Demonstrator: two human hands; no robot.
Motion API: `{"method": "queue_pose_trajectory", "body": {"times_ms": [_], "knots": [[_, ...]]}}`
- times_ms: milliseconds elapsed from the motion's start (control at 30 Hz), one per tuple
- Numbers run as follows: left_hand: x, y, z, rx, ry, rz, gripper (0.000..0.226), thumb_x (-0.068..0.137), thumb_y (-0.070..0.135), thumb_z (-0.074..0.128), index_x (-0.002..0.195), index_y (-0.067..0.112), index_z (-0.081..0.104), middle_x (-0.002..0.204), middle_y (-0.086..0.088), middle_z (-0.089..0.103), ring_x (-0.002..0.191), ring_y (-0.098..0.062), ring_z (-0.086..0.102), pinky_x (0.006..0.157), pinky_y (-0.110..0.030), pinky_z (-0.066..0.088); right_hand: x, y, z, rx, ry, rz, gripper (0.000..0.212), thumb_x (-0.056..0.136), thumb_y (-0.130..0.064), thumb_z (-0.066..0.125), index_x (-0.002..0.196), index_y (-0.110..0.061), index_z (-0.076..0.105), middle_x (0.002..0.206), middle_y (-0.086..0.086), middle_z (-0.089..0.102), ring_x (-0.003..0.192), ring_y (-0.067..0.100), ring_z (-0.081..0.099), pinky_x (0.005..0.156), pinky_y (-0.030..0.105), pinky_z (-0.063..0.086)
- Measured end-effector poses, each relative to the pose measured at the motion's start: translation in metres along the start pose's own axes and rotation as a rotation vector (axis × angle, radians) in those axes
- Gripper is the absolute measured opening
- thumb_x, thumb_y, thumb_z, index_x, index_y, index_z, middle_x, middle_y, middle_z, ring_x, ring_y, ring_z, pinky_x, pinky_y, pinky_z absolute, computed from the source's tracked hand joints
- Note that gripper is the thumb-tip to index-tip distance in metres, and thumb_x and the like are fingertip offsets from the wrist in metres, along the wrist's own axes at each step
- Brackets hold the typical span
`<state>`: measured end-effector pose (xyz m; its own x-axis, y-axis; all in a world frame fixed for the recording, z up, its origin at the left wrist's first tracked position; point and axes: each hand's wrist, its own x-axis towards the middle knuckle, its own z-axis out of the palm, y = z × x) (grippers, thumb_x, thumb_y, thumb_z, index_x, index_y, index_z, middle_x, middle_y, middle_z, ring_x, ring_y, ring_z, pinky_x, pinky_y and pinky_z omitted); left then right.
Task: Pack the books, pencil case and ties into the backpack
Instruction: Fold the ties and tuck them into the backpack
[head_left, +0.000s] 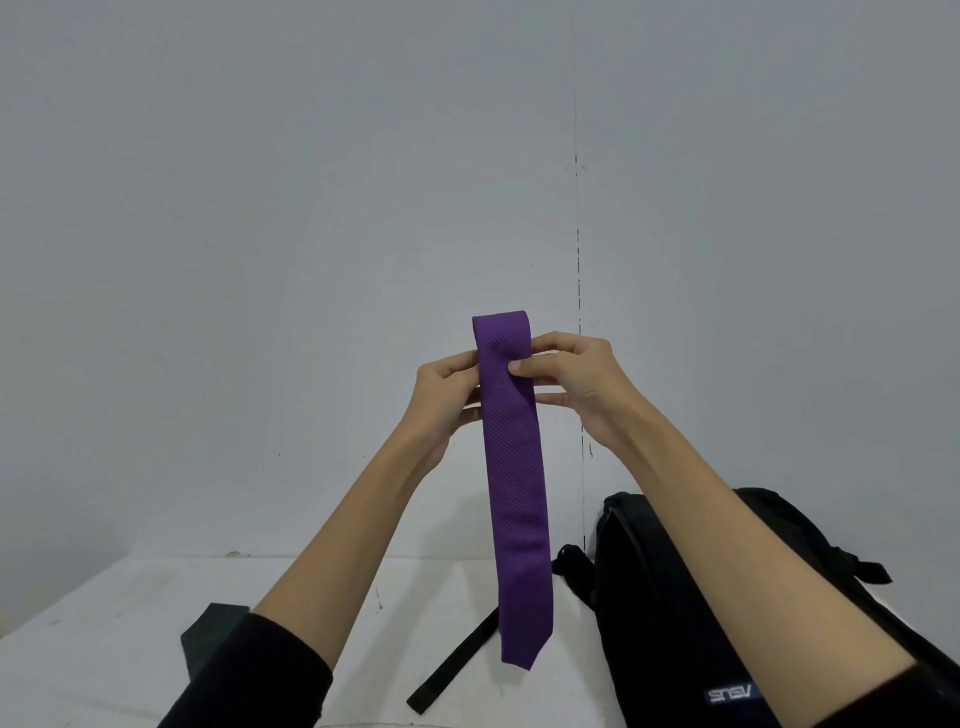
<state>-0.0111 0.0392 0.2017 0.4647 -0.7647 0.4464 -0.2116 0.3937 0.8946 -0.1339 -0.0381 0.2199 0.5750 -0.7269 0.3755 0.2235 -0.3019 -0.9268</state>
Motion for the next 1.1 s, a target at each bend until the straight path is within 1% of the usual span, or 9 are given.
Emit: {"method": "queue_pose_trajectory", "body": {"times_ms": [200,333,433,567,667,733,833,967,1100], "knots": [[-0.002,0.001,-0.004,-0.009,-0.051,0.012,0.017,0.093,0.012,0.054,0.096,0.016,0.07,0.088,0.001,0.073,0.078,-0.015,0.067,0.069,-0.025,0.056,-0.003,-0.002,-0.001,0.032,-0.022,-0.012,0.016,0.076,0.004,0.071,0.09,-0.004,0.067,0.09,0.009,0.068,0.078,0.024,0.066,0.068,0.031,0.056],[-0.003,0.001,-0.006,0.003,-0.062,0.028,0.017,0.094,0.014,0.054,0.099,0.014,0.07,0.092,0.0,0.072,0.081,-0.015,0.066,0.071,-0.026,0.055,-0.004,-0.002,0.0,0.037,-0.015,-0.011,0.018,0.077,0.005,0.07,0.092,-0.002,0.068,0.088,0.008,0.068,0.077,0.023,0.066,0.064,0.029,0.056],[-0.005,0.0,-0.003,-0.037,-0.079,0.02,0.029,0.099,0.028,0.044,0.107,0.013,0.068,0.099,-0.001,0.069,0.088,-0.015,0.064,0.082,-0.032,0.055,-0.004,-0.002,0.001,0.06,0.016,-0.016,0.014,0.077,0.006,0.069,0.085,-0.005,0.067,0.086,0.007,0.068,0.076,0.022,0.066,0.061,0.027,0.055],[-0.013,-0.01,0.004,-0.095,-0.136,0.008,0.036,0.098,0.043,0.038,0.121,0.023,0.058,0.111,0.004,0.066,0.099,-0.015,0.062,0.089,-0.035,0.051,-0.003,-0.005,0.003,0.095,0.052,-0.027,0.015,0.076,0.006,0.07,0.077,-0.009,0.066,0.08,0.005,0.068,0.069,0.02,0.065,0.059,0.026,0.055],[-0.017,-0.024,0.012,-0.17,-0.169,-0.012,0.04,0.093,0.023,0.055,0.131,0.026,0.043,0.112,0.003,0.066,0.099,-0.02,0.064,0.087,-0.035,0.052,-0.002,-0.005,0.007,0.117,0.079,-0.027,0.017,0.074,0.007,0.07,0.074,-0.008,0.065,0.077,0.007,0.066,0.065,0.022,0.063,0.058,0.029,0.055],[-0.017,-0.029,0.014,-0.213,-0.183,-0.041,0.044,0.091,0.013,0.058,0.132,0.02,0.042,0.114,-0.006,0.066,0.096,-0.026,0.066,0.087,-0.038,0.054,-0.002,-0.005,0.009,0.132,0.096,-0.025,0.017,0.074,0.008,0.07,0.074,-0.008,0.064,0.077,0.007,0.066,0.063,0.021,0.062,0.052,0.028,0.052],[-0.018,-0.03,0.014,-0.178,-0.23,-0.099,0.03,0.096,0.016,0.05,0.125,0.008,0.051,0.104,-0.011,0.069,0.091,-0.026,0.068,0.08,-0.033,0.056,-0.001,-0.007,0.008,0.146,0.116,-0.029,0.018,0.074,0.008,0.07,0.074,-0.009,0.064,0.075,0.006,0.064,0.061,0.019,0.059,0.054,0.027,0.05],[-0.02,-0.029,0.016,-0.145,-0.233,-0.117,0.019,0.099,0.018,0.045,0.11,0.007,0.057,0.079,-0.003,0.068,0.073,-0.018,0.067,0.066,-0.025,0.054,0.002,-0.007,0.007,0.14,0.126,-0.043,0.022,0.075,0.005,0.071,0.086,-0.009,0.058,0.077,0.006,0.064,0.063,0.018,0.059,0.058,0.026,0.05],[-0.025,-0.027,0.014,-0.062,-0.292,-0.105,0.017,0.099,0.02,0.045,0.106,0.009,0.057,0.076,-0.001,0.065,0.071,-0.017,0.065,0.07,-0.026,0.053,0.003,-0.006,0.003,0.161,-0.009,0.023,0.034,0.079,-0.021,0.075,0.105,-0.006,0.059,0.086,0.003,0.066,0.074,0.018,0.061,0.065,0.028,0.048]]}}
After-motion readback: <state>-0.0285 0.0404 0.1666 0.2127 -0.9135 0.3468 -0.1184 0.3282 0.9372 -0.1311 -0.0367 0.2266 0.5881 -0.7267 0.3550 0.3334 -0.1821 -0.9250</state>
